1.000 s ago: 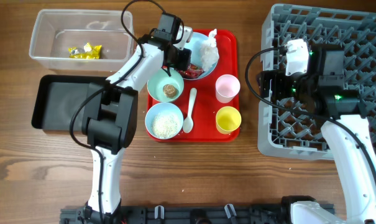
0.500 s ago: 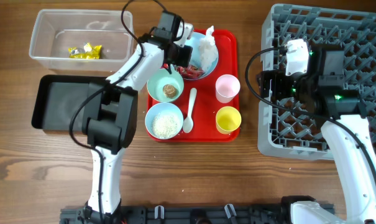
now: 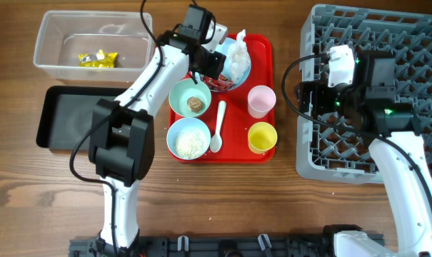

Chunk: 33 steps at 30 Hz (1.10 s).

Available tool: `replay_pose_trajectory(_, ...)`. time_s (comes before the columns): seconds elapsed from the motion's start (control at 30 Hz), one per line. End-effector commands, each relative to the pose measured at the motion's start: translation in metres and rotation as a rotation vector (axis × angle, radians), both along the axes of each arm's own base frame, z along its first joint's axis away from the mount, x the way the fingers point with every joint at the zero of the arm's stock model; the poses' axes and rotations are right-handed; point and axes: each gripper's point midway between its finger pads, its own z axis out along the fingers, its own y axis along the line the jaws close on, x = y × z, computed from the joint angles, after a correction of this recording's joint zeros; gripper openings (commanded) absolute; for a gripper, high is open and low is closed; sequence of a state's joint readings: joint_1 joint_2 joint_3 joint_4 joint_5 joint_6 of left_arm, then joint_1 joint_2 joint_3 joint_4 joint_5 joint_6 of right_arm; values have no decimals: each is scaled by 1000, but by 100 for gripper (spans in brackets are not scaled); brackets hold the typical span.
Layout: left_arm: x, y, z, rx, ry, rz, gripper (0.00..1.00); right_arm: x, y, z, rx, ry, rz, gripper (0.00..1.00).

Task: Sort waste into correct bins and load items into the dishwasher rack
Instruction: 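Grasp the red strawberry wrapper on the plate with the left gripper, then drop the red wrapper into the clear plastic bin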

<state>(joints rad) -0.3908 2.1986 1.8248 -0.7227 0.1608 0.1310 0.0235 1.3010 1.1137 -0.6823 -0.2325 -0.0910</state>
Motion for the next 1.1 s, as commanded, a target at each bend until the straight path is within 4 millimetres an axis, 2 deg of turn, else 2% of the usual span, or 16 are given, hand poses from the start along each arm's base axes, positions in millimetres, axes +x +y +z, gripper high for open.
replay_pose_trajectory(0.0,0,4,-28,49,38,-10,66,1,2,5,20,1,0,99)
replay_pose_trajectory(0.07,-2,8,-50,72,76,-5,76,1,2,5,21,1,0,99)
replay_pose_trajectory(0.17,-2,8,-59,75,85,-5,84,1,2,5,20,0,0,99)
replay_pose_trajectory(0.23,-4,9,-70,83,104,-5,85,0,2,5,21,2,0,99)
replay_pose_trajectory(0.27,-5,9,-76,87,114,-6,82,0,2,4,20,3,0,99)
replay_pose_trajectory(0.33,-5,8,-77,86,118,-8,47,0,2,4,21,4,0,99)
replay_pose_trajectory(0.43,-7,4,-77,62,127,-19,8,0,2,4,21,4,0,99)
replay_pose_trajectory(0.47,-7,3,-76,58,126,-20,4,0,2,4,21,4,0,99)
replay_pose_trajectory(0.6,-1,1,-73,46,101,-16,4,0,2,4,21,4,0,99)
replay_pose_trajectory(0.7,13,-5,-54,17,56,8,4,0,2,4,20,4,0,99)
replay_pose_trajectory(0.77,24,-9,-31,-16,15,37,4,0,2,4,20,4,0,99)
replay_pose_trajectory(0.87,38,-15,22,-67,-78,53,4,0,2,4,20,3,0,99)
replay_pose_trajectory(0.93,38,-12,33,-67,-99,61,4,0,2,4,20,3,0,99)
replay_pose_trajectory(0.97,43,0,40,-39,-121,108,4,0,2,4,20,3,0,99)
replay_pose_trajectory(1.0,51,21,49,2,-155,189,4,0,2,4,20,3,0,99)
replay_pose_trajectory(1.07,67,74,80,54,-231,323,4,0,2,5,20,2,0,99)
